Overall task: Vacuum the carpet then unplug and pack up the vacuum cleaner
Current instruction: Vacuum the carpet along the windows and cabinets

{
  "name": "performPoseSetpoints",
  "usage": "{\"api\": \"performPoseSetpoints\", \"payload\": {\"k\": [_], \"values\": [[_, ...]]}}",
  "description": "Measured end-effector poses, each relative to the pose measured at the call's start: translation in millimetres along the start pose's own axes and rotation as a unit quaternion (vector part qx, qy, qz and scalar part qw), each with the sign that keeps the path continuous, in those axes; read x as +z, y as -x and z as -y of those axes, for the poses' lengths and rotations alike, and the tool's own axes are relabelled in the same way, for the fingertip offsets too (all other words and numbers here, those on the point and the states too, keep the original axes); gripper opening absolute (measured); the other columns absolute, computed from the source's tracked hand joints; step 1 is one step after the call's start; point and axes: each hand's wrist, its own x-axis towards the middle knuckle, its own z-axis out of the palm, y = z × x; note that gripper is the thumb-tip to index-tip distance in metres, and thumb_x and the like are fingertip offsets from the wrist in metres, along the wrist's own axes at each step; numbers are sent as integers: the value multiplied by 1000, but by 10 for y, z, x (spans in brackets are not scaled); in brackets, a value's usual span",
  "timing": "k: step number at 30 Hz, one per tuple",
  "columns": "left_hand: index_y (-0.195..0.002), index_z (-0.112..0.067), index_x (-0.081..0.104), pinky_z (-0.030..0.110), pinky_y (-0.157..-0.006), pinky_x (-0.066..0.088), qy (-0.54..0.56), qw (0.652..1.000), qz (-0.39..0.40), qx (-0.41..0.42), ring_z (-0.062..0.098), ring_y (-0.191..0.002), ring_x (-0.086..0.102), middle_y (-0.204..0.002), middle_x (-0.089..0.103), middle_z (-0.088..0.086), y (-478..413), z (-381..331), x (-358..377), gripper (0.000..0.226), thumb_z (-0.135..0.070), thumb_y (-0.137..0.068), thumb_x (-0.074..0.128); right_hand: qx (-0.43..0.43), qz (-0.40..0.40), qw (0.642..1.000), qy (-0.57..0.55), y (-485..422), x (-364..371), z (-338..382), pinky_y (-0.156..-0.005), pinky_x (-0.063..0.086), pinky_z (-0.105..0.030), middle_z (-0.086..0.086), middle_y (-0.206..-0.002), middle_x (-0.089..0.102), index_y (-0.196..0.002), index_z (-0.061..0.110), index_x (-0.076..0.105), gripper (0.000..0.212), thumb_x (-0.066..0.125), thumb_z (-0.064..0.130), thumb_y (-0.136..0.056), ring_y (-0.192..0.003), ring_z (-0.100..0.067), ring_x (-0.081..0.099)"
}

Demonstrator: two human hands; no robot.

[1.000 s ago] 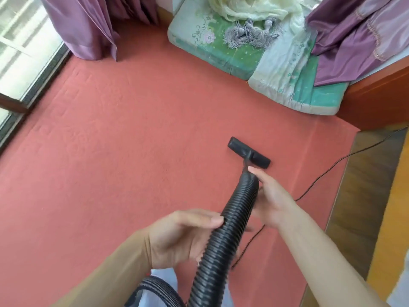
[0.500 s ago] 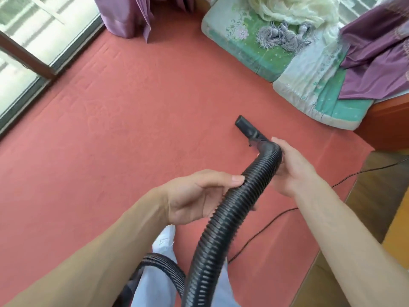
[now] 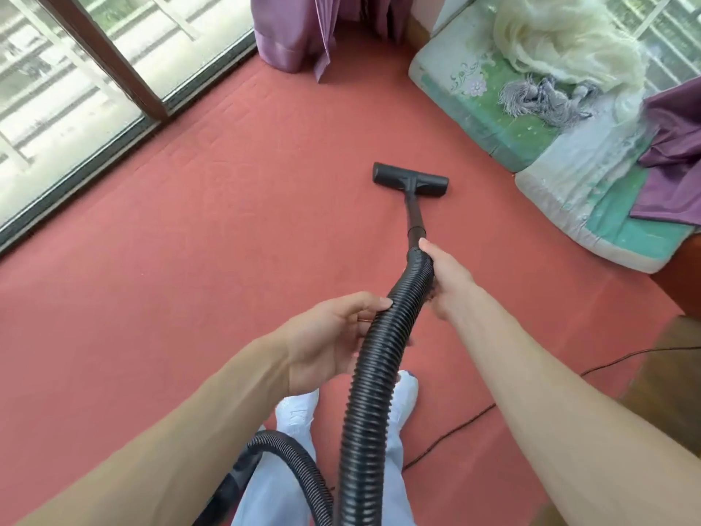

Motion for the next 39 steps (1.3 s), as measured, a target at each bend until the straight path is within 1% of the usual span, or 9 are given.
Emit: {"api": "performPoseSetpoints", "payload": {"k": [3,7,13,17,20,26,31,37,39], "values": [[-107,-10,66,44,-84,54,10,997,-74,32,24,-87,56,-109,65,18,-234,59,219,23,-26,-93,58,-14,5,1000,25,-164,-20,147,-76,54,-32,-12,-101,65,-113,10,64,39,70,37,-87,-76,-22,62],[-103,-13,68,30,-65,53,-5,998,-18,53,17,-78,60,-107,66,15,-222,-29,307,19,-28,-92,62,-9,5,1000,-15,22,-178,341,-43,44,-16,-7,-76,62,-88,13,61,29,64,42,-90,-41,-13,56],[-100,-7,77,30,-64,61,-62,987,146,11,18,-74,73,-100,75,16,116,-262,120,29,-30,-85,67,19,-22,995,-95,523,-508,136,-77,47,-35,-8,-86,59,-114,13,58,36,68,33,-87,-73,-19,56],[-96,-11,79,32,-68,61,-96,986,135,13,17,-75,73,-99,76,14,24,-317,178,28,-32,-82,69,33,-22,987,-153,524,-442,147,-71,52,-35,-8,-89,61,-108,11,59,28,66,32,-90,-75,-18,59],[-91,-15,80,31,-58,58,-59,994,77,53,18,-65,69,-92,76,14,-66,-361,148,25,-34,-79,69,32,-64,979,-193,340,-330,264,-99,50,-38,-9,-103,67,-95,12,61,23,69,32,-87,-100,-19,66],[-94,-7,80,32,-58,58,-61,988,-61,129,17,-65,67,-101,76,16,-328,-440,80,36,-38,-82,70,-14,-116,977,-178,-148,-34,505,-39,36,-16,-2,-87,62,-97,17,56,29,73,34,-82,-54,-11,51],[-108,-1,75,59,-99,47,-138,979,-66,133,22,-92,62,-119,71,21,-521,-538,310,45,-38,-82,70,-32,-130,972,-195,-287,-215,777,-45,40,-19,-1,-87,65,-96,17,58,26,72,35,-83,-60,-13,56],[-117,-11,74,29,-70,55,-190,976,35,99,14,-85,62,-107,69,10,-595,-693,532,37,-31,-85,70,-3,-107,967,-230,-226,-797,842,-95,50,-38,-7,-92,65,-100,16,62,26,71,33,-82,-79,-21,58],[-119,-16,74,26,-69,56,-210,974,36,75,9,-85,66,-108,73,5,-669,-696,586,36,-30,-86,68,11,-96,970,-222,-291,-936,788,-95,48,-35,-8,-95,60,-99,15,61,22,69,31,-85,-79,-20,55]]}}
